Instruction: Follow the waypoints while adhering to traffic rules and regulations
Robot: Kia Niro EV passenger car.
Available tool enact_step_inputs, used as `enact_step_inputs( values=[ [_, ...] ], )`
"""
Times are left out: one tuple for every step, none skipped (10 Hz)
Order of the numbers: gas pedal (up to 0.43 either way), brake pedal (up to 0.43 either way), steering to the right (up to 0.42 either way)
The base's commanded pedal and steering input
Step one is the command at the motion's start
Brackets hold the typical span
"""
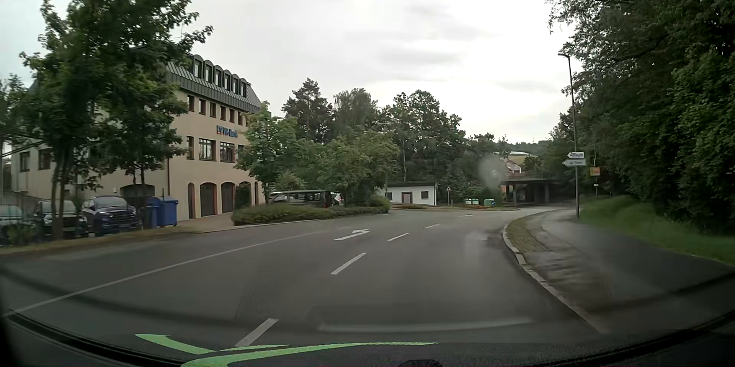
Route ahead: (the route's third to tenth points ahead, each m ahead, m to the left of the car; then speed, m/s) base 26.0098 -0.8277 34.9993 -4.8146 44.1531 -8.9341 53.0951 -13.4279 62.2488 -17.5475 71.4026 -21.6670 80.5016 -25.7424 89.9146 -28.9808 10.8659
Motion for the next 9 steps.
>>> enact_step_inputs(
  values=[
    [0.098,0.000,0.061],
    [0.098,0.000,0.062],
    [0.098,0.000,0.063],
    [0.098,0.000,0.066],
    [0.098,0.000,0.068],
    [0.098,0.000,0.068],
    [0.098,0.000,0.070],
    [0.087,0.000,0.072],
    [0.079,0.000,0.077]
  ],
)
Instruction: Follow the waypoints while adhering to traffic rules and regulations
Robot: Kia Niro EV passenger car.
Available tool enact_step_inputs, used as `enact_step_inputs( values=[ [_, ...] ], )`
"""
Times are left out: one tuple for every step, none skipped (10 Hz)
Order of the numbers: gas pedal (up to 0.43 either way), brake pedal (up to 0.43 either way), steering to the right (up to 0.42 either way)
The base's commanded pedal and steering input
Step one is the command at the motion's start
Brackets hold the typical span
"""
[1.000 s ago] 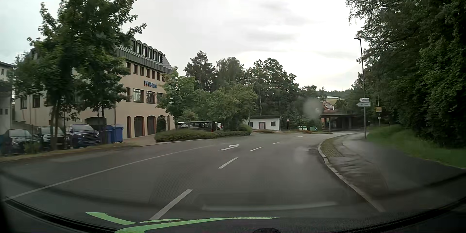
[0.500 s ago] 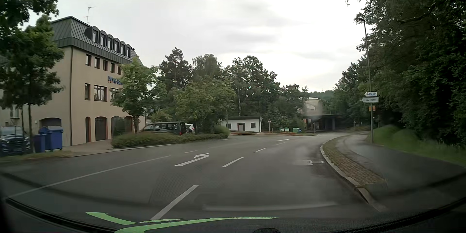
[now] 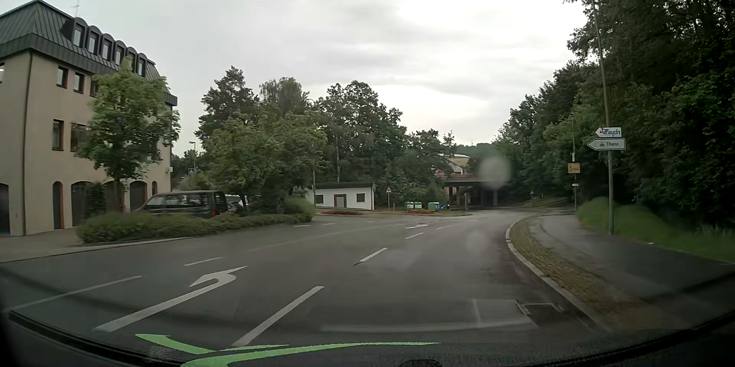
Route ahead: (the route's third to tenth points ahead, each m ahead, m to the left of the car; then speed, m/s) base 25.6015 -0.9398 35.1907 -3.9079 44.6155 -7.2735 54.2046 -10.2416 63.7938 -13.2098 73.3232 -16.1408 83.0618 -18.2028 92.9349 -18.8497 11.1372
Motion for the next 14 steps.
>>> enact_step_inputs(
  values=[
    [0.079,0.000,0.078],
    [0.079,0.000,0.078],
    [0.079,0.000,0.077],
    [0.079,0.000,0.073],
    [0.079,0.000,0.072],
    [0.079,0.000,0.071],
    [0.079,0.000,0.071],
    [0.079,0.000,0.070],
    [0.067,0.000,0.067],
    [0.059,0.000,0.065],
    [0.039,0.000,0.065],
    [0.028,0.000,0.064],
    [0.028,0.000,0.065],
    [0.028,0.000,0.064]
  ],
)
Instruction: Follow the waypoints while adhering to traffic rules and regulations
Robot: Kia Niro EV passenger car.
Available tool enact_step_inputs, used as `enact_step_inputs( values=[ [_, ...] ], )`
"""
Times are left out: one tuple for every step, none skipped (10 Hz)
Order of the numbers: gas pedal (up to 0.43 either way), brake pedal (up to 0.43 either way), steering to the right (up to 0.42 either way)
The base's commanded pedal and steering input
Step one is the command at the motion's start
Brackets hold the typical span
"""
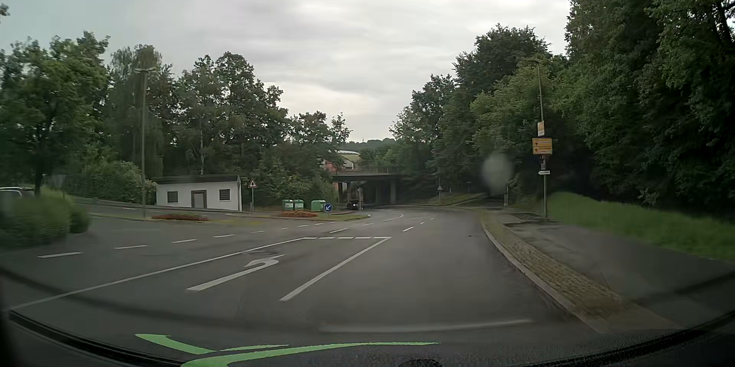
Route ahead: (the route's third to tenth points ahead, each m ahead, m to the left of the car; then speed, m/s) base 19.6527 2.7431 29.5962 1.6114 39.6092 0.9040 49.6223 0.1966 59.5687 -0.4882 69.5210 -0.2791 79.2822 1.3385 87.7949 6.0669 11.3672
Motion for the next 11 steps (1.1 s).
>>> enact_step_inputs(
  values=[
    [0.028,0.000,0.064],
    [0.028,0.000,0.064],
    [0.028,0.000,0.063],
    [0.028,0.000,0.061],
    [0.028,0.000,0.058],
    [0.028,0.000,0.055],
    [0.028,0.000,0.050],
    [0.028,0.000,0.042],
    [0.039,0.000,0.038],
    [0.039,0.000,0.034],
    [0.039,0.000,0.028]
  ],
)
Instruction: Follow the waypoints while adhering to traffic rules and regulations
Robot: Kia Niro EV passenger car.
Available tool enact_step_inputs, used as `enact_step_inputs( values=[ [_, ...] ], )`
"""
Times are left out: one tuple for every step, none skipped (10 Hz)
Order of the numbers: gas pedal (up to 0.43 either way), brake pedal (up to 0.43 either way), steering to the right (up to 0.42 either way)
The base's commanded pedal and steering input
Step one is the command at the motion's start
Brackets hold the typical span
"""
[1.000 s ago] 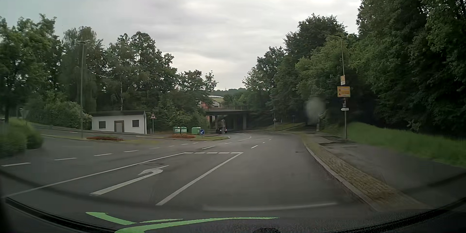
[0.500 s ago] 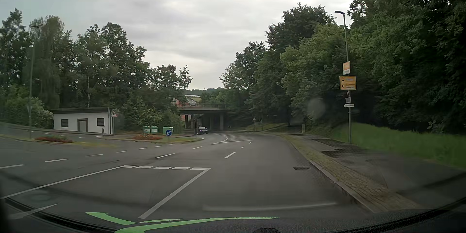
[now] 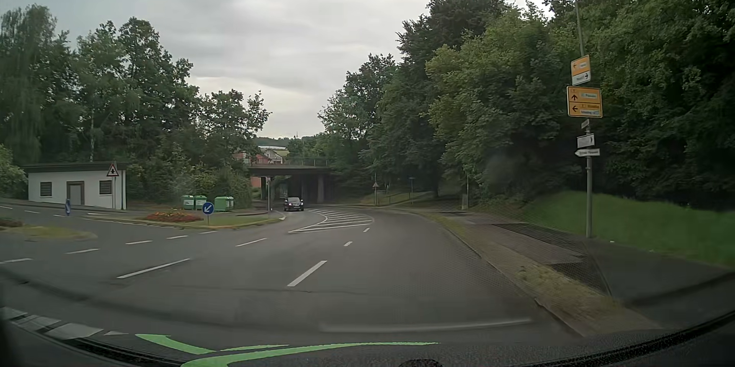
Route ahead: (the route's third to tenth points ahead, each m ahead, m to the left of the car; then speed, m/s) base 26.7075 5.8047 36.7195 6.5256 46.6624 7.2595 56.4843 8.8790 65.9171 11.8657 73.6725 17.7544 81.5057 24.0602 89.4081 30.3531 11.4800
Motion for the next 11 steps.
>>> enact_step_inputs(
  values=[
    [0.039,0.000,0.022],
    [0.039,0.000,0.019],
    [0.039,0.000,0.018],
    [0.039,0.000,0.018],
    [0.039,0.000,0.016],
    [0.039,0.000,0.013],
    [0.039,0.000,0.011],
    [0.039,0.000,0.008],
    [0.039,0.000,0.005],
    [0.039,0.000,0.002],
    [0.028,0.000,0.002]
  ],
)
